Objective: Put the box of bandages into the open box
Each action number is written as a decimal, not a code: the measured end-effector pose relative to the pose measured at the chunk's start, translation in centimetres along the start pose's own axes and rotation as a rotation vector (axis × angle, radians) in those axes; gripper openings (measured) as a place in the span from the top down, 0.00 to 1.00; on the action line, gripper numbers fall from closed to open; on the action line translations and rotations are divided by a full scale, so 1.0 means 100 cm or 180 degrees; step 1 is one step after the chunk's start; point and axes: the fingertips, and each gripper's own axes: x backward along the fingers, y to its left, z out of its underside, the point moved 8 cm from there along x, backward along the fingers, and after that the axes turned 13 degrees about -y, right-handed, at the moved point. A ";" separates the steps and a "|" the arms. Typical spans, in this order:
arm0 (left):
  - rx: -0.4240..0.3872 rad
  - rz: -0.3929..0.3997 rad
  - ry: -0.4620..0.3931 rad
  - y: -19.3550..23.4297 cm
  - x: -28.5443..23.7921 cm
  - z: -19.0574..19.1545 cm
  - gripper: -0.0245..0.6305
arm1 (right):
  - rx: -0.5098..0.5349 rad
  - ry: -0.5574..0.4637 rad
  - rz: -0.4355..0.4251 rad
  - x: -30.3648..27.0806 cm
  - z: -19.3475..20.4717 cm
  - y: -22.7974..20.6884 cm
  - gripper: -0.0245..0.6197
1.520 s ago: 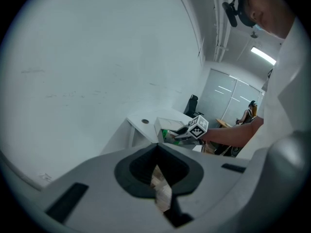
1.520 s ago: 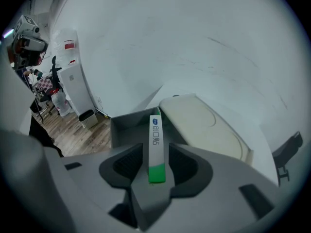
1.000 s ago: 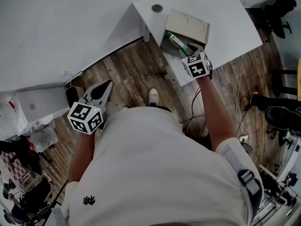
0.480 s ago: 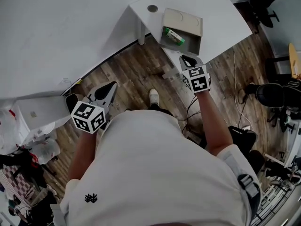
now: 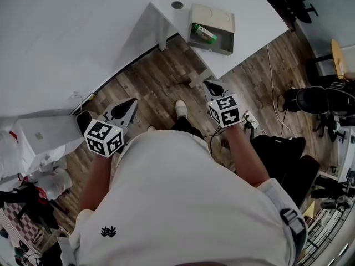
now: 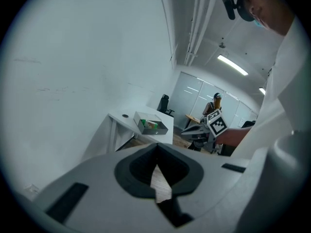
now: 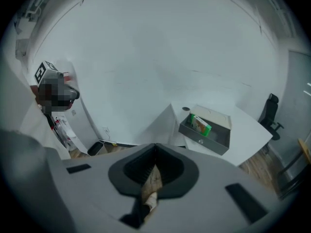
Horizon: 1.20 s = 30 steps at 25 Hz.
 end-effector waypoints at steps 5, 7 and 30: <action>-0.0012 0.0107 -0.0020 -0.001 0.009 0.008 0.95 | -0.0086 -0.0047 0.0001 0.017 0.008 0.030 0.95; -0.0020 0.0145 -0.0026 -0.003 0.013 0.011 0.95 | -0.0093 -0.0057 -0.0008 0.024 0.011 0.041 0.95; 0.0011 0.0219 -0.0076 -0.006 0.039 0.031 0.95 | 0.0017 -0.0164 -0.0119 0.045 0.007 0.091 0.95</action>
